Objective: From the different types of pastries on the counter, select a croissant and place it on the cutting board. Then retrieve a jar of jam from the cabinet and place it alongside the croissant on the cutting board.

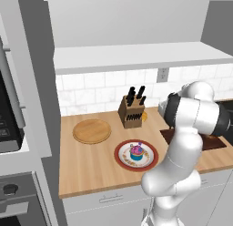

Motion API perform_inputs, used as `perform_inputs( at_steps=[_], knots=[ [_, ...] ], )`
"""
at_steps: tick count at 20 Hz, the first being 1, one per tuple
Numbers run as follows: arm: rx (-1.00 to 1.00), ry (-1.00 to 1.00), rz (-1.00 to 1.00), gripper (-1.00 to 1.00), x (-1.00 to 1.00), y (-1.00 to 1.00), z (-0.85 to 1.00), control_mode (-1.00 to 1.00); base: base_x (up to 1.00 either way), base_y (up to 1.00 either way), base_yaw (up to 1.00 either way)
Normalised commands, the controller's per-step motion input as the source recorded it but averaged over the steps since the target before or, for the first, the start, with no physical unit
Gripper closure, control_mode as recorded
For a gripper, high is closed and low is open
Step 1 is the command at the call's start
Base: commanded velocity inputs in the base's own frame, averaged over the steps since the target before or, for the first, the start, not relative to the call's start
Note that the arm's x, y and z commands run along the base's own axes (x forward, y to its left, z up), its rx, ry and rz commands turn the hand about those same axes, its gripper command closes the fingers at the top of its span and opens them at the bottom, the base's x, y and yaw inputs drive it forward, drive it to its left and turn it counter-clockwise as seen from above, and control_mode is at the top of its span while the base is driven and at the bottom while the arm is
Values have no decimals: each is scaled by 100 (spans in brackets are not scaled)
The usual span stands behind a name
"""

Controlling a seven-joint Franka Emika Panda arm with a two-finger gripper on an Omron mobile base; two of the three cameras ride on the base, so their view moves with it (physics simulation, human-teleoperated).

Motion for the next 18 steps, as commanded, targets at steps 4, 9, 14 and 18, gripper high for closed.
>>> perform_inputs(
  at_steps=[4,9,14,18],
  knots=[
    [2,-20,0,-100,-100,-5,0,-100,0,0,0],
    [0,0,0,-100,-64,-3,16,-100,0,0,0],
    [0,13,0,-100,-35,0,45,-100,0,0,0],
    [0,16,-2,-100,-62,-5,18,-100,0,0,0]
  ],
)
